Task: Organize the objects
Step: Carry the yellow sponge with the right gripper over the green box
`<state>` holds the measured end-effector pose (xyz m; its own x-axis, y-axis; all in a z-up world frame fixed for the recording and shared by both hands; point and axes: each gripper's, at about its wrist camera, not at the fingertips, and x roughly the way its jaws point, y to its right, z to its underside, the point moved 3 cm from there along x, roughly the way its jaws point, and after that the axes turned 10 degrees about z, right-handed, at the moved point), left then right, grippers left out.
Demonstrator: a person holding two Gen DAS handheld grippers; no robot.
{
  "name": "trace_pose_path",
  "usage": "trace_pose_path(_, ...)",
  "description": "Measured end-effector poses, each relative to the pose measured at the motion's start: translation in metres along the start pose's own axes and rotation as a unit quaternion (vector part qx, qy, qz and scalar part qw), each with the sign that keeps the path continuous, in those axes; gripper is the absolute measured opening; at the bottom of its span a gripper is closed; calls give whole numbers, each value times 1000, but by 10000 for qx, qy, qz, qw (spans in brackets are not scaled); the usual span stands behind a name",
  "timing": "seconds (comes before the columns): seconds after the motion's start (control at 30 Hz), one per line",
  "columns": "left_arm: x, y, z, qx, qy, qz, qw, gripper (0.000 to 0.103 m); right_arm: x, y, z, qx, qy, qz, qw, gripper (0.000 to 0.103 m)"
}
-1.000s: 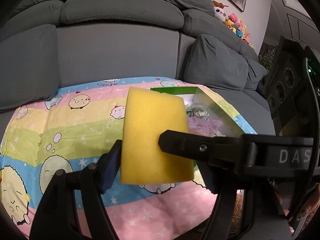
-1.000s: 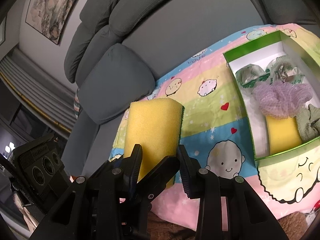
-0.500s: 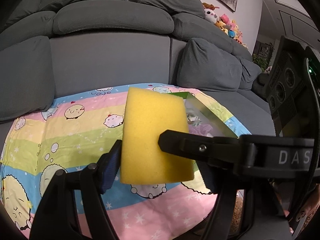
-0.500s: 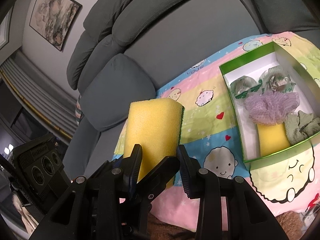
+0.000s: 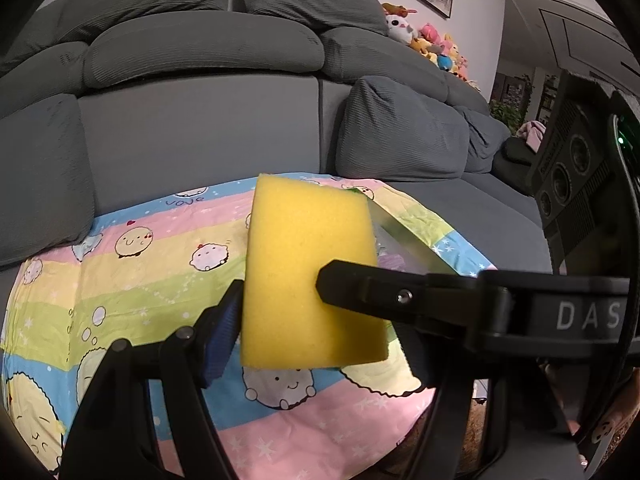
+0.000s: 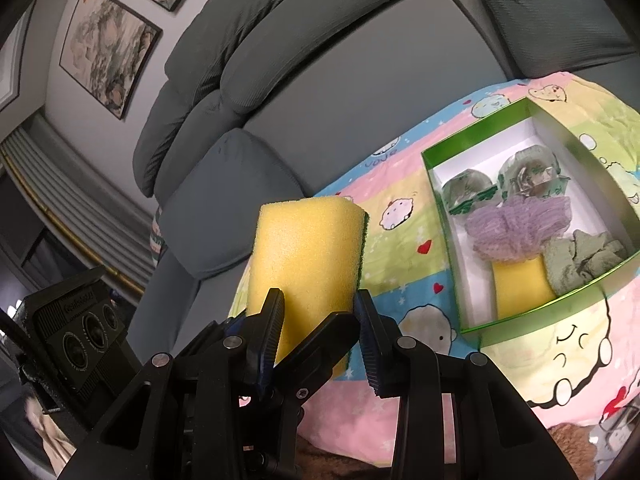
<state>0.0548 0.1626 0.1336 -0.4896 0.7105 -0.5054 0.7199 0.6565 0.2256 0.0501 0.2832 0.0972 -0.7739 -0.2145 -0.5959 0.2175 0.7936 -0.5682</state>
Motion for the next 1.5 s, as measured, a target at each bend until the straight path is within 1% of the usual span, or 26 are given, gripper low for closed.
trace_pose_path(0.33, 17, 17, -9, 250, -71, 169, 9995, 69, -14, 22, -11, 182, 208, 71, 9996, 39)
trace_pose_path(0.6, 41, 30, -14, 362, -232, 299, 9986, 69, -18, 47, -22, 373, 244, 143, 9989, 39)
trace_pose_path(1.0, 94, 32, -10, 180, -712, 534, 9959, 69, 4, 93, -36, 784, -3, 366, 9963, 39)
trace_pose_path(1.13, 111, 30, -5, 110, -886, 568, 9944, 69, 16, 109, -39, 947, -156, 404, 9946, 39)
trace_pose_path(1.33, 132, 22, 2, -21, -1090, 664, 9918, 69, 30, 125, -41, 1083, -338, 536, 9921, 39)
trace_pose_path(1.5, 146, 18, 3, -117, -1196, 723, 9901, 69, 39, 135, -43, 1165, -410, 607, 9905, 39)
